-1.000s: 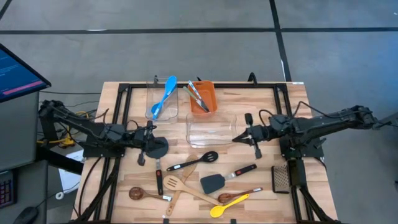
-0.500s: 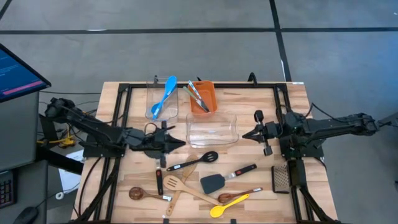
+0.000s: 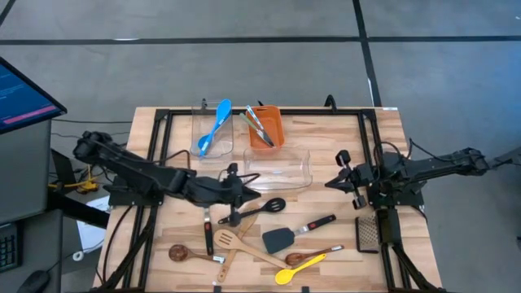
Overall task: Pick & Place Kitchen Items
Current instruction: Put the black slotted spatula into the top transparent bin
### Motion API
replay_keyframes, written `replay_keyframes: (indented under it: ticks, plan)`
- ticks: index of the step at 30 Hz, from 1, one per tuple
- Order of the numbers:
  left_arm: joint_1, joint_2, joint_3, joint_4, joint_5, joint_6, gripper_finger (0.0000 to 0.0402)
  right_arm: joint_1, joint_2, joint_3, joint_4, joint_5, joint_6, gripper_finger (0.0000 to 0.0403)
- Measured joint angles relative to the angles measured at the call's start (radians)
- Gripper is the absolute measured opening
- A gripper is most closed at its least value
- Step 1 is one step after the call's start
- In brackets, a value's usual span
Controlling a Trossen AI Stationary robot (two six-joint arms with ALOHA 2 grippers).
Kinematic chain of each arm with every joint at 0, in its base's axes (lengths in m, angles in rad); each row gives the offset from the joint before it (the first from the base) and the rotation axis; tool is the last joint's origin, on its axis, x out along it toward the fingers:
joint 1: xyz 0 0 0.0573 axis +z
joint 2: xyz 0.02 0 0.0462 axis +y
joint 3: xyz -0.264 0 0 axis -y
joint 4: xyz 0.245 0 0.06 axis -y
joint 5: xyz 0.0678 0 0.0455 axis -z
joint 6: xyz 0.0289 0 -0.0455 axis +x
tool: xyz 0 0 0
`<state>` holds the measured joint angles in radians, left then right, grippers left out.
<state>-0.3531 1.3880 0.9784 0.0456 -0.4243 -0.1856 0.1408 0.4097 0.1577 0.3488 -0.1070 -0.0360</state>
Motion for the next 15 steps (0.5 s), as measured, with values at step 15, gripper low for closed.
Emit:
replay_keyframes:
  ticks: [15]
  plan:
    - [0.019, 0.186, 0.394, -0.459, -0.039, -0.058, 0.0001, 0.001, -0.006, 0.0, -0.038, 0.002, -0.016, 0.0]
